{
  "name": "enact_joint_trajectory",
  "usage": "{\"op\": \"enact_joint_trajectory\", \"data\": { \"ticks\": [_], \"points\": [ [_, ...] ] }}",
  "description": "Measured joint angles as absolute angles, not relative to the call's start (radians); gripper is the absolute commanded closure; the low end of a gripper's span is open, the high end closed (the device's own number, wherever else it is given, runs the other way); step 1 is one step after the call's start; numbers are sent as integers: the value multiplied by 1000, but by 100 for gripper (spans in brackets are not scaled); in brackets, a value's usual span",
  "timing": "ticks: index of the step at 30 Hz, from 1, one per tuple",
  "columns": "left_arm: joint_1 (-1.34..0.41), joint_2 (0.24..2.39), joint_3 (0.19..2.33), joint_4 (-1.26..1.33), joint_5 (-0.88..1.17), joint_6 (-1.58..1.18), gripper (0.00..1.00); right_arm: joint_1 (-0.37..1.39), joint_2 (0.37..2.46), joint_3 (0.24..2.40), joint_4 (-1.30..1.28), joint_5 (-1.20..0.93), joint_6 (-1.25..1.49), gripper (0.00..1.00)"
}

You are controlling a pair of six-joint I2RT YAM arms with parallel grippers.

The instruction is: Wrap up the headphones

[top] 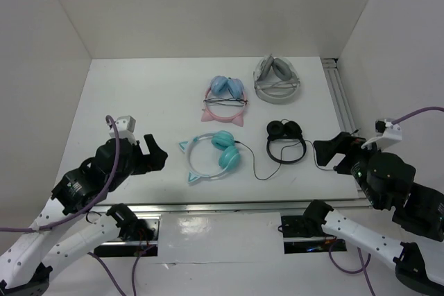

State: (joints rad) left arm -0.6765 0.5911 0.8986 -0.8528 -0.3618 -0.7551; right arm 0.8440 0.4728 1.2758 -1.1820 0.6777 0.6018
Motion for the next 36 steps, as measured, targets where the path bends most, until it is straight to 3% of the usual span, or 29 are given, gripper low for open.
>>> {"op": "enact_joint_trajectory", "data": {
  "ticks": [13, 25, 36],
  "points": [
    [-677, 620, 899, -827, -317, -737, 0, 844, 422, 1150, -1066, 570, 590, 0],
    [-698, 982, 780, -643, -232, -884, 0, 845, 518, 919, -829, 321, 592, 0],
    [-762, 1341, 813, -547, -370, -994, 0, 845, 419, 857, -748, 175, 576, 0]
  ]
}}
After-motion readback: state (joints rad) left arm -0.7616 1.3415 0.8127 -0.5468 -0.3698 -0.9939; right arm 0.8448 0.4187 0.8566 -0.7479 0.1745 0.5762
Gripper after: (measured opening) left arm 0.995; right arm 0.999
